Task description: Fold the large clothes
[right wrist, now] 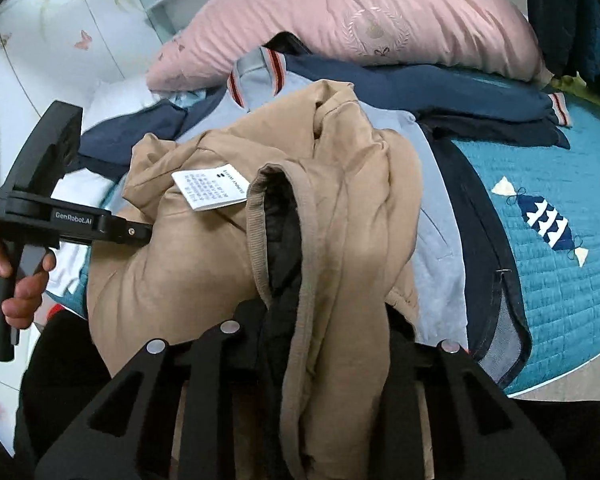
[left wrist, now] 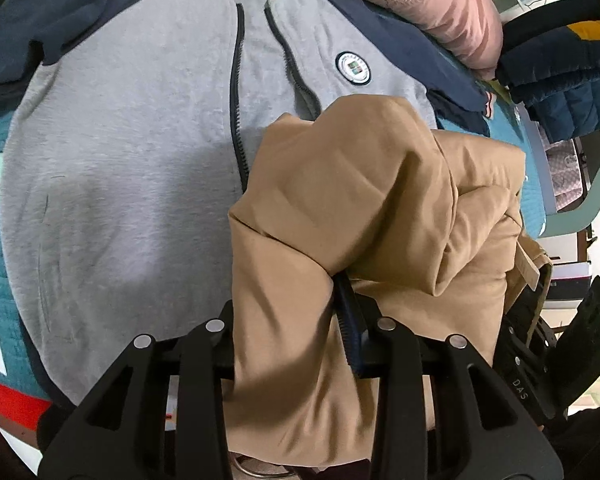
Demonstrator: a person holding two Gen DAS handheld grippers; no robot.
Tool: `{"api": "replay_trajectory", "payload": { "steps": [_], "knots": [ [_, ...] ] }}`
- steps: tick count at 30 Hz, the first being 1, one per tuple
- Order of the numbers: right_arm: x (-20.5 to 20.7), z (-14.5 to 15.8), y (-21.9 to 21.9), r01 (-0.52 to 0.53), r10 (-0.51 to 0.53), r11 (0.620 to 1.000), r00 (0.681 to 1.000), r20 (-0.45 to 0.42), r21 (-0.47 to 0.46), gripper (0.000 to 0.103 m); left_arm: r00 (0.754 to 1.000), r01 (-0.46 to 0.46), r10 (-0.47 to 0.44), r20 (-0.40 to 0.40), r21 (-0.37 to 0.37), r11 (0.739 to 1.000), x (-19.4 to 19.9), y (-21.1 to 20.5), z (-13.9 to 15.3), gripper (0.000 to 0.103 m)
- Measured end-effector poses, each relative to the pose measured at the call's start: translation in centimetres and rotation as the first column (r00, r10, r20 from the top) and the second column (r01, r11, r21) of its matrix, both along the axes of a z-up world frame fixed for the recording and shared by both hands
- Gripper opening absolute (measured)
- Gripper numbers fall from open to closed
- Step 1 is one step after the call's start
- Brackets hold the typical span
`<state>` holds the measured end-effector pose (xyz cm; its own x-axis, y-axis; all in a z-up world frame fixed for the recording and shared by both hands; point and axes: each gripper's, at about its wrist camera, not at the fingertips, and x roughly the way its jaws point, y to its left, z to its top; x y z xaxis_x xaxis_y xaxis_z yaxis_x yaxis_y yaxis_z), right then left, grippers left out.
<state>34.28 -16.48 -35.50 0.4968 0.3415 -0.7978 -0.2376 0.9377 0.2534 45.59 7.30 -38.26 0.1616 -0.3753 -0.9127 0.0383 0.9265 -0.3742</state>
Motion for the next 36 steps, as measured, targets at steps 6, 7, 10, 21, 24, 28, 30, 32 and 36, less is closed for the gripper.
{"api": "replay_trajectory", "payload": {
  "steps": [6,7,10,21,24,28,30,32,36],
  "knots": [
    [0.7,2.7,-4.4,0.089,-0.094,0.991,0.995,0.046,0.098,0.023,0.99,0.078,-0.073,0.118,-0.038,0.996,1.7,-3.8,4.2,0.032],
    [0.8,3.2,-5.6,0.113,-0.119,0.987,0.991,0.055,0.111,0.023,0.987,0.099,-0.091,0.135,-0.048,0.994,2.2,-4.8,4.7,0.032],
    [0.9,4.9,-10.7,0.195,-0.21,0.966,0.975,0.074,0.171,0.023,0.961,0.218,-0.199,0.191,-0.083,0.972,5.1,-10.2,6.6,0.032],
    [0.4,6.4,-31.6,0.578,-0.619,0.768,0.781,0.088,0.274,0.023,0.776,0.609,-0.563,0.283,-0.107,0.786,16.5,-37.4,7.6,0.032],
    [0.0,5.1,-35.7,0.644,-0.691,0.689,0.722,0.036,0.332,0.023,0.75,0.648,-0.6,0.278,-0.128,0.751,19.0,-44.6,6.8,0.032],
    [-0.4,2.5,-41.0,0.722,-0.771,0.577,0.636,-0.038,0.381,0.023,0.695,0.71,-0.662,0.28,-0.121,0.694,20.6,-52.7,5.3,0.032],
    [-0.4,1.3,-43.0,0.748,-0.791,0.542,0.608,-0.068,0.383,0.023,0.681,0.725,-0.682,0.267,-0.117,0.678,21.2,-55.7,3.9,0.032],
    [-0.4,-0.7,-44.8,0.778,-0.808,0.502,0.578,-0.116,0.378,0.024,0.688,0.72,-0.686,0.235,-0.103,0.686,21.9,-57.7,1.9,0.032],
    [0.6,-5.3,-46.9,0.825,-0.814,0.501,0.552,-0.182,0.26,0.03,0.753,0.646,-0.646,0.127,0.047,0.762,22.9,-60.3,-4.4,0.058]
  ]
}}
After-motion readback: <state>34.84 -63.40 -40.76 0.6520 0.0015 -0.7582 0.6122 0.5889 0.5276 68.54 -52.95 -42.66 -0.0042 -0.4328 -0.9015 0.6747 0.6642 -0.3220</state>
